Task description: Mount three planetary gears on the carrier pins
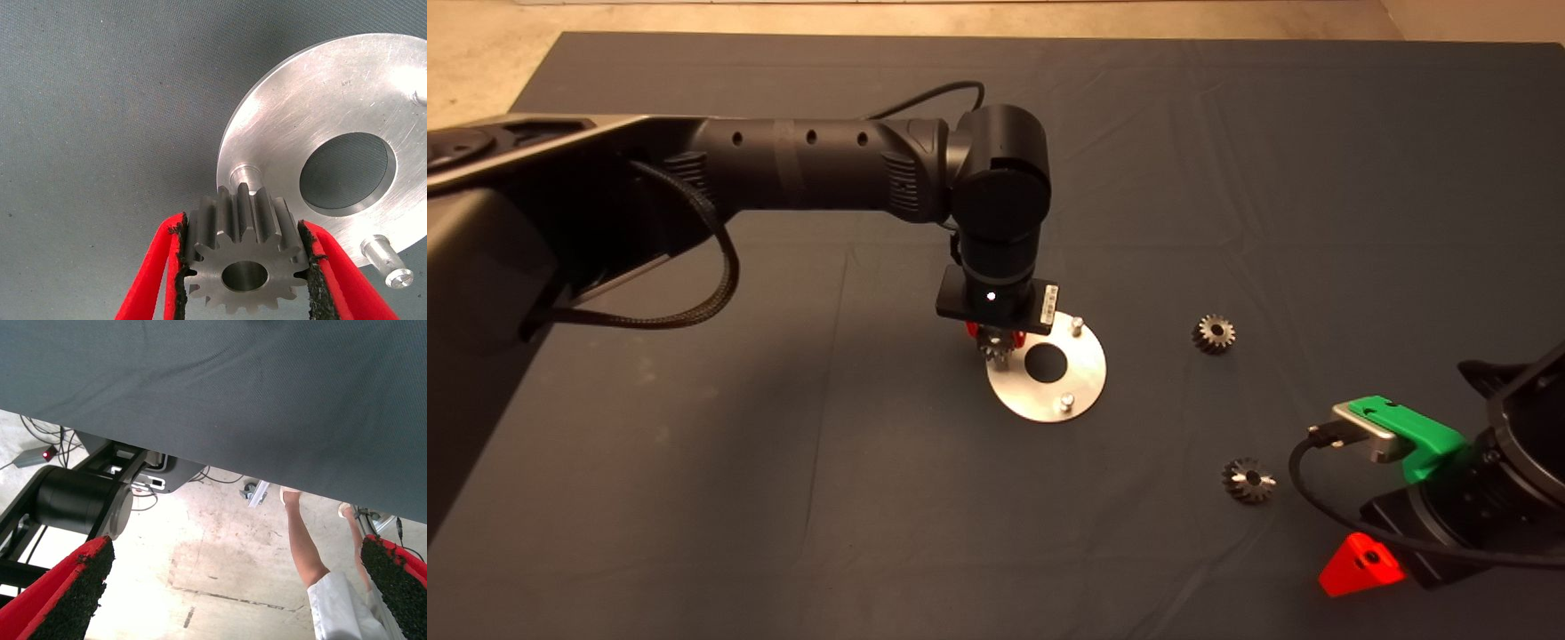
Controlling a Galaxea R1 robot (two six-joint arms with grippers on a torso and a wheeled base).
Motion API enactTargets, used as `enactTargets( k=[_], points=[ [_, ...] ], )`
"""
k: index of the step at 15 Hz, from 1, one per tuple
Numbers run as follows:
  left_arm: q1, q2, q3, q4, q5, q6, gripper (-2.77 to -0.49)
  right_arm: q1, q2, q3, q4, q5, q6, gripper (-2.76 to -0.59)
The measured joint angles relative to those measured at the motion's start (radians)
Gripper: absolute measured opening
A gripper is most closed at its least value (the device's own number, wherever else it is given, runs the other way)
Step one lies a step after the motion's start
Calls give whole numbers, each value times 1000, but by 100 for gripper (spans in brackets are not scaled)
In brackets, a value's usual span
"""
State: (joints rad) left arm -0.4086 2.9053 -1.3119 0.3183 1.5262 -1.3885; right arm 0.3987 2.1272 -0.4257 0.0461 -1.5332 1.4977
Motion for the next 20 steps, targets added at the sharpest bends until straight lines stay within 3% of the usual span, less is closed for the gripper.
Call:
enactTargets(
  k=[7, 20],
  points=[
    [0, 4, -36, 0, 0, 34, -235, 0, -6, 0, 0, 0, -1, -61],
    [1, 7, -65, -9, -1, 52, -235, 0, -5, 0, 0, 0, -1, -61]
  ],
)
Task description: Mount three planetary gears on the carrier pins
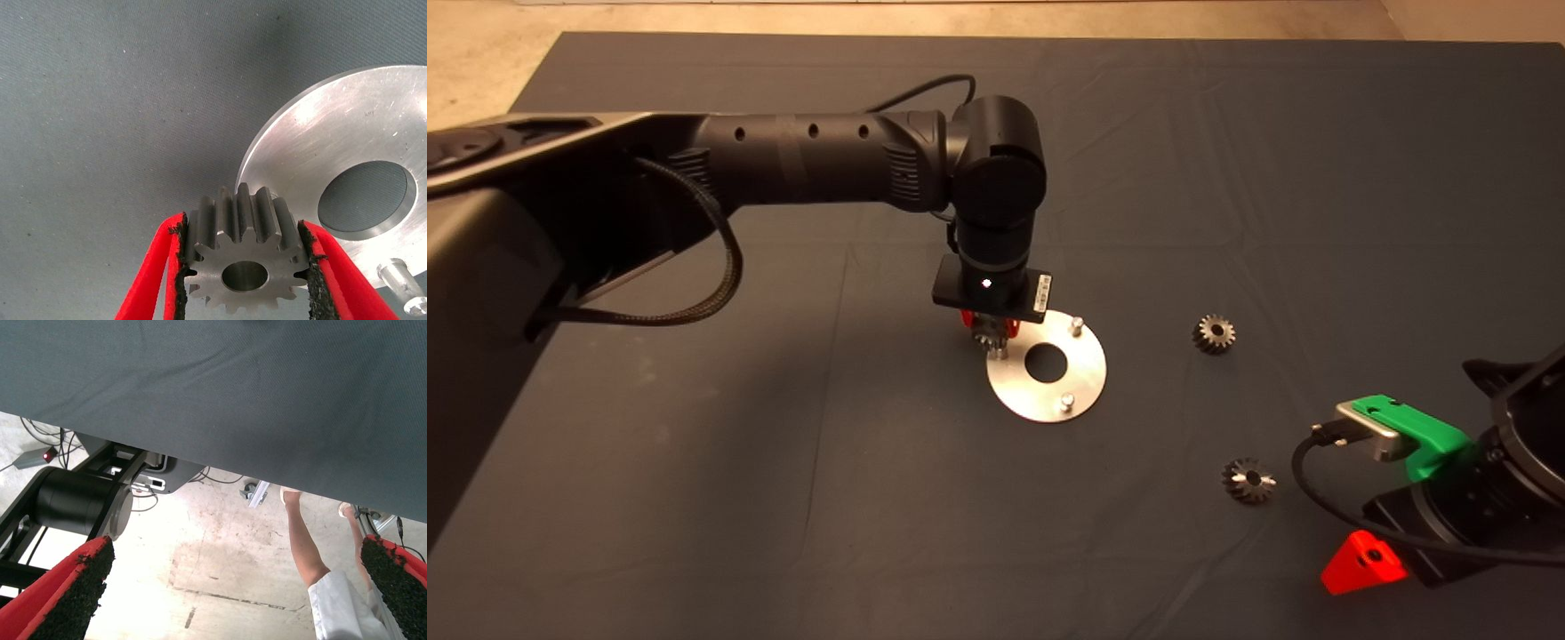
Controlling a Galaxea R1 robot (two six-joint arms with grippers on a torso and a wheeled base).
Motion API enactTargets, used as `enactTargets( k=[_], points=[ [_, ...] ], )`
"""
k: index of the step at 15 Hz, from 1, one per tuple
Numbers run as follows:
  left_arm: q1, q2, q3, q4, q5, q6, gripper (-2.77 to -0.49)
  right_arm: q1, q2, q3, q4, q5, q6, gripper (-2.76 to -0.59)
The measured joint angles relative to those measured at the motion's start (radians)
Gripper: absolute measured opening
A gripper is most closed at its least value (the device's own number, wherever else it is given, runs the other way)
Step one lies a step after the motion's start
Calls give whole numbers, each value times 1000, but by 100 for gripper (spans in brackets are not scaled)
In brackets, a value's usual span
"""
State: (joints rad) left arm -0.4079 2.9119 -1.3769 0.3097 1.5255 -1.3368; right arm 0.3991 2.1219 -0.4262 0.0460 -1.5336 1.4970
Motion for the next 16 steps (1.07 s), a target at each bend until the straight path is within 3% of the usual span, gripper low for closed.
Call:
enactTargets(
  k=[16],
  points=[
    [1, 16, -9, -30, 0, -1, -235, 0, 0, 0, 0, 0, 0, -61]
  ],
)
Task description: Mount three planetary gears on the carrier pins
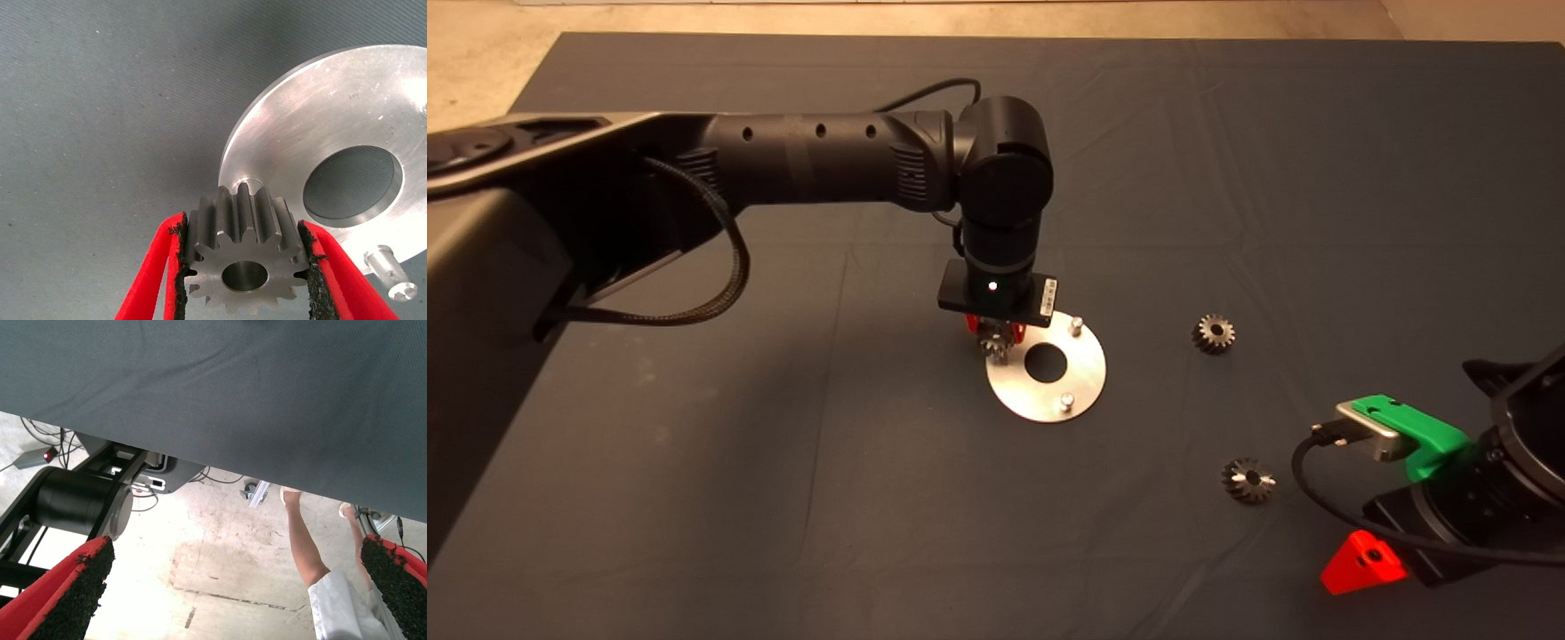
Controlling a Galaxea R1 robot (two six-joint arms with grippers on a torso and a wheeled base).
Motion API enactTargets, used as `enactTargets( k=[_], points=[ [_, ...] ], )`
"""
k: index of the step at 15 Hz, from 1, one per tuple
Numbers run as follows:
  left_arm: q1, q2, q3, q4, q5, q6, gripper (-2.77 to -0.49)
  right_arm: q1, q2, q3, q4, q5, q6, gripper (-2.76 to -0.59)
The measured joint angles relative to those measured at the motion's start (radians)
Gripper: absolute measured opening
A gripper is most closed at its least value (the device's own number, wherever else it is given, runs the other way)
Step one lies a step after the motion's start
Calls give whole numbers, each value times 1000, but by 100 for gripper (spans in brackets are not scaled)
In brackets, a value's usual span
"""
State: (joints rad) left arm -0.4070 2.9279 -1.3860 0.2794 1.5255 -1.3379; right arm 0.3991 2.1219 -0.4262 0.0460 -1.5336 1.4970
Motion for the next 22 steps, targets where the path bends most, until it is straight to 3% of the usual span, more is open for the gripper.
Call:
enactTargets(
  k=[13, 22],
  points=[
    [8, 3, -3, -2, 1, 3, -235, 0, 0, 0, 0, 0, 0, -61],
    [7, 10, -22, -10, 4, 34, -235, 0, 0, 0, 0, 0, 0, -61]
  ],
)
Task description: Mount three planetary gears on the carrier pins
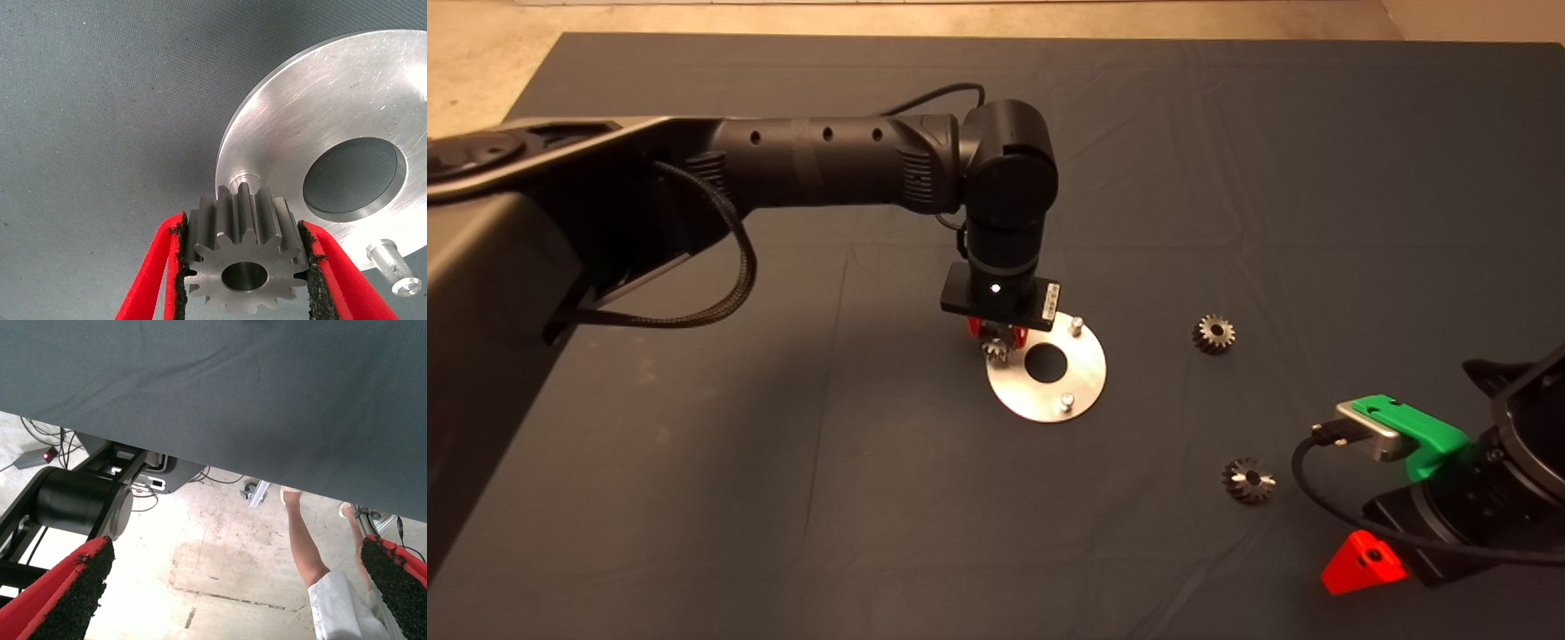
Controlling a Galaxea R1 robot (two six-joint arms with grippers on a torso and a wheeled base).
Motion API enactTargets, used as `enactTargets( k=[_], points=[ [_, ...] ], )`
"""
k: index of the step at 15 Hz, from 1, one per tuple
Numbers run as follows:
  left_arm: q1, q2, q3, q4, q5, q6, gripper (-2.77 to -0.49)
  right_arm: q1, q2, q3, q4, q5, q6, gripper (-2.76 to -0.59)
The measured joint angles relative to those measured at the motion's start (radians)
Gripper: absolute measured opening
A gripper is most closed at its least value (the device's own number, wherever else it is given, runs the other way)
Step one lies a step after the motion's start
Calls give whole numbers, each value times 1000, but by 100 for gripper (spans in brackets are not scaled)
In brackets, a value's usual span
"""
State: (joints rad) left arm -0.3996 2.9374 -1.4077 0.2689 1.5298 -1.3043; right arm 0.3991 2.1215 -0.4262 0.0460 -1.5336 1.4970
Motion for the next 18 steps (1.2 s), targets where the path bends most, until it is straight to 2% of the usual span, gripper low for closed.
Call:
enactTargets(
  k=[18],
  points=[
    [-3, 5, -11, -8, 1, 9, -235, 0, 0, 0, 0, 0, 0, -61]
  ],
)
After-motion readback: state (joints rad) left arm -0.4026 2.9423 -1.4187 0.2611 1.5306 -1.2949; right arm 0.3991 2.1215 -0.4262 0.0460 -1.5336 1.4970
